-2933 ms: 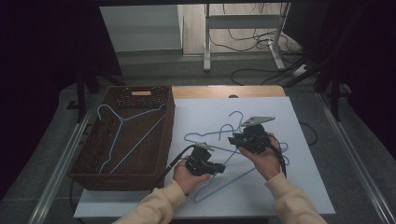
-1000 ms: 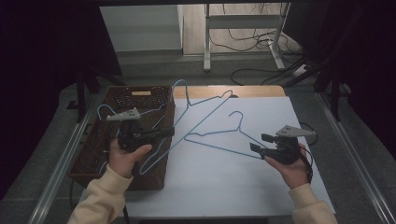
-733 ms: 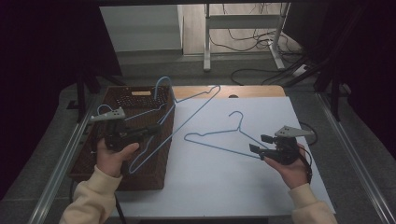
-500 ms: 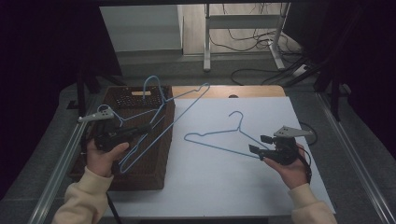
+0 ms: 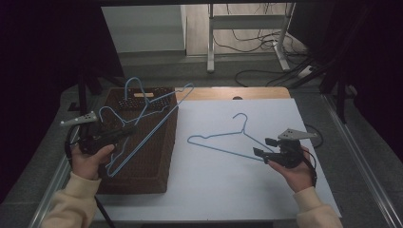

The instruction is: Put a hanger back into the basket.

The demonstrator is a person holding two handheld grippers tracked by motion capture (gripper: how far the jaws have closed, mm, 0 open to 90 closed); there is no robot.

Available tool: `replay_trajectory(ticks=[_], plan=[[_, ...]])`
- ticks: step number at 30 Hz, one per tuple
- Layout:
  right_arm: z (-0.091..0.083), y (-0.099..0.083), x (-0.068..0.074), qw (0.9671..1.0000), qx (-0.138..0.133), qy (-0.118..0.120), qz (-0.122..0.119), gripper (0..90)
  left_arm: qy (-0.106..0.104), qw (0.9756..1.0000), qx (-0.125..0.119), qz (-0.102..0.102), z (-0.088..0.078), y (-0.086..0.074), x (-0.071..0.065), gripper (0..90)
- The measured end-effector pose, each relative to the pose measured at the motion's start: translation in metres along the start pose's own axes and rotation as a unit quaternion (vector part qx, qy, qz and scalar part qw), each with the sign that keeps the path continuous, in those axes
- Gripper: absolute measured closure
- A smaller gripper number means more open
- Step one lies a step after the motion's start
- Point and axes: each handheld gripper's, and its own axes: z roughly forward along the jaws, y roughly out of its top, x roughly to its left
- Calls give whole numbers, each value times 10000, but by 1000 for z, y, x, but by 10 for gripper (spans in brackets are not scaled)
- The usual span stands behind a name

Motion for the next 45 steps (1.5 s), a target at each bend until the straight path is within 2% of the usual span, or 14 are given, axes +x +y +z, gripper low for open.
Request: replay_trajectory(ticks=[4,18,25,29,36,39,45], plan=[[0,0,0,10000,7,-4,-8,336,114,9999,-49,-96,-7,-3,12,866],[1,-1,0,10000,31,-24,4,337,316,9992,-135,-194,-20,-8,43,866],[2,-1,1,10000,47,-28,-9,337,314,9993,-49,-197,-19,-12,51,866],[3,-1,0,10000,56,-26,-8,337,297,9990,-52,-316,-18,-17,57,867],[3,-2,0,10000,71,-23,1,337,340,9987,-99,-378,-24,-20,62,867],[4,-2,1,10000,70,-36,-19,337,413,9986,-4,-340,-24,-22,63,866],[5,-2,1,10000,74,-43,-19,338,410,9981,121,-453,-18,-29,70,866]])
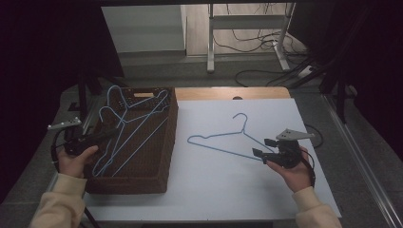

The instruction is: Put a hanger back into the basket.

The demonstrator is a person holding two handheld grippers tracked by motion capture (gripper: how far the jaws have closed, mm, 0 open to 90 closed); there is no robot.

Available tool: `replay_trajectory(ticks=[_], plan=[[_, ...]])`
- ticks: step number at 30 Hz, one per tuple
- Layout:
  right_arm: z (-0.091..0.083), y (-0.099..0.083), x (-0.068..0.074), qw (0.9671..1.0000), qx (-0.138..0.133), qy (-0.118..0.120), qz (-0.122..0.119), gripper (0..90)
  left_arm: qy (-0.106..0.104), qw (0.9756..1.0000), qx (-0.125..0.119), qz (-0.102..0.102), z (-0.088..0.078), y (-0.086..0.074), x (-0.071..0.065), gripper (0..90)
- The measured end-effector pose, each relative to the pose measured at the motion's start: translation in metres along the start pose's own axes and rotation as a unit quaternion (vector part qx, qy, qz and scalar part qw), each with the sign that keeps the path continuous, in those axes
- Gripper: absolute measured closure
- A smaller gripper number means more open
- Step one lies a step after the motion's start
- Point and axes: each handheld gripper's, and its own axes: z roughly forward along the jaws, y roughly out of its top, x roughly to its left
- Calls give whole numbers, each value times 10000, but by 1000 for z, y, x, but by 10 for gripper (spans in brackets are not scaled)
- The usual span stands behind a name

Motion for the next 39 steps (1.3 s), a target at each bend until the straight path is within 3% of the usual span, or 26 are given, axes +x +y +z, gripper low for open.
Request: replay_trajectory(ticks=[8,11,12,14,18,20,23,26,29,34,39], plan=[[0,0,0,10000,3,1,-2,338,-24,9995,317,-49,10,-1,5,865],[0,0,0,10000,-6,7,0,338,101,9987,471,-176,14,0,8,862],[-1,0,0,10000,-7,7,0,338,206,9982,517,-237,15,0,9,860],[-1,0,0,10000,-11,10,1,338,626,9964,505,-266,16,-1,12,822],[-2,0,0,10000,-21,4,3,338,1247,9913,417,-95,16,-2,12,595],[-2,0,-1,10000,-22,0,11,337,1462,9888,306,1,14,-1,8,438],[-1,0,0,10000,-10,2,13,337,1642,9859,237,203,12,1,-2,336],[0,1,0,10000,7,14,4,337,1530,9866,171,539,10,6,-20,310],[1,1,-1,10000,30,22,21,335,1273,9879,184,863,12,10,-43,299],[3,2,-1,10000,62,52,23,329,778,9897,411,1130,29,10,-75,287],[6,3,0,9999,121,82,-41,322,388,9887,572,1329,45,5,-98,283]])
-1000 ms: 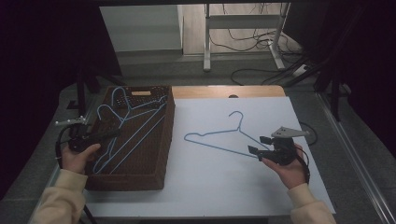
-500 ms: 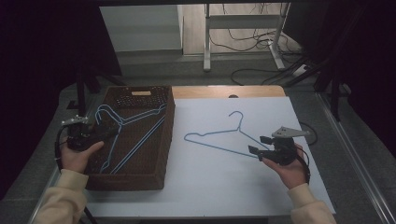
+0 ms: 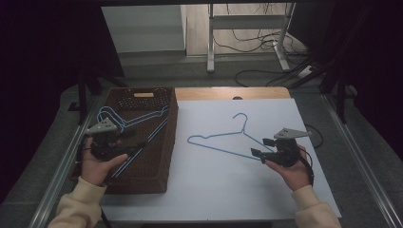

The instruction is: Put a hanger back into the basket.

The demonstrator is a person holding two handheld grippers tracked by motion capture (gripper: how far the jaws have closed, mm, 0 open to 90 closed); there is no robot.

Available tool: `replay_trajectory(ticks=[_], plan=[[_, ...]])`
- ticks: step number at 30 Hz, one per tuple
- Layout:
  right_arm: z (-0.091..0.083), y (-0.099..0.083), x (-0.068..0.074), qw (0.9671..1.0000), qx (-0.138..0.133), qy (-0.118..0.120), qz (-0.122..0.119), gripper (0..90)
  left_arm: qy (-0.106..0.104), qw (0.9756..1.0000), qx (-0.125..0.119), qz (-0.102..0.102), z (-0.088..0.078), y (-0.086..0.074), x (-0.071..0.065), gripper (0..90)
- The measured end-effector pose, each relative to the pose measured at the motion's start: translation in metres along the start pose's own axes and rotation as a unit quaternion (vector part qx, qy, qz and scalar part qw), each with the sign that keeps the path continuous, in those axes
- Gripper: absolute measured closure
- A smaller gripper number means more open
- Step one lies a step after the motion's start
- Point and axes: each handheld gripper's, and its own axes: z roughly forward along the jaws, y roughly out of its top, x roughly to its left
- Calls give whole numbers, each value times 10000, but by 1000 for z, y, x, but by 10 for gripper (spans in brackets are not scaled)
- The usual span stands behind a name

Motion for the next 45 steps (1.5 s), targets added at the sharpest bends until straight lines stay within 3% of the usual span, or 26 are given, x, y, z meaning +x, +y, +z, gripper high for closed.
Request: replay_trajectory(ticks=[4,9,14,22,30,36,40,45], plan=[[4,0,2,9999,103,88,-38,311,-303,9993,52,207,7,1,-17,280],[8,-1,9,9994,246,225,-100,272,-422,9983,133,380,14,0,-30,277],[9,-2,13,9989,315,321,-100,241,-403,9982,176,401,18,-1,-33,277],[8,-2,13,9989,348,288,109,235,-390,9981,242,405,21,-3,-32,277],[20,-3,16,9972,683,280,69,276,-369,9982,258,386,20,-5,-31,277],[41,8,20,9949,934,369,101,396,-364,9982,248,409,17,-5,-32,276],[63,20,27,9926,1174,296,-37,472,-369,9982,243,396,17,-5,-31,276],[91,32,31,9900,1381,230,-160,675,-367,9981,296,392,19,-7,-29,276]])
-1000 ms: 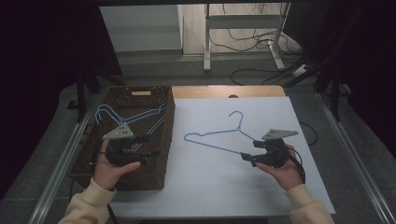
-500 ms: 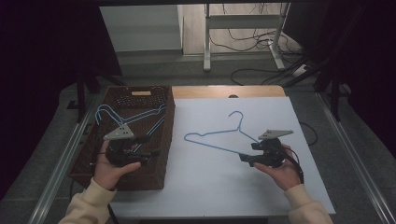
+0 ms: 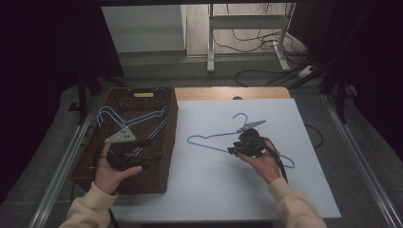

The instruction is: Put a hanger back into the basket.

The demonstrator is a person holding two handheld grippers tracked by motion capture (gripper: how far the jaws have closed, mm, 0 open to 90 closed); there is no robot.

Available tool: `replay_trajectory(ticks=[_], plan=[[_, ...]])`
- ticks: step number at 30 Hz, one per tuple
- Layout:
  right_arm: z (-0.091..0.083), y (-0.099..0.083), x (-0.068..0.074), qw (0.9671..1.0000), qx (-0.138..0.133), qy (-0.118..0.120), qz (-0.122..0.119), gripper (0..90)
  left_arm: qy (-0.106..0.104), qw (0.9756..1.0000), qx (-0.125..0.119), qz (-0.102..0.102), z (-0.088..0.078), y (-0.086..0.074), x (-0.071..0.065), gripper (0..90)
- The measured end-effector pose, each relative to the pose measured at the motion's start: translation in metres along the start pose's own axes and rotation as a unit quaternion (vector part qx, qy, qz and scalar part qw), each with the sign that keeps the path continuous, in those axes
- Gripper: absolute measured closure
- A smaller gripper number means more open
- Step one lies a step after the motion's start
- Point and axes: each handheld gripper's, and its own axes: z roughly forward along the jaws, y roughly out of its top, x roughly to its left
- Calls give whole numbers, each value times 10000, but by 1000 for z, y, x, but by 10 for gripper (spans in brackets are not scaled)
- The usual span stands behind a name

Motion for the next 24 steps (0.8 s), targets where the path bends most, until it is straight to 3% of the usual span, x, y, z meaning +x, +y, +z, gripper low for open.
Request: replay_trajectory(ticks=[4,7,17,24], plan=[[19,11,-1,9997,209,-70,-76,837,4,10000,35,-17,2,-1,0,276],[32,17,-2,9995,290,-72,-82,889,5,10000,50,7,2,-1,0,276],[61,26,2,9988,473,35,-155,900,18,10000,52,1,2,-2,0,277],[59,23,6,9982,554,213,-129,900,20,10000,43,29,0,-2,0,278]])
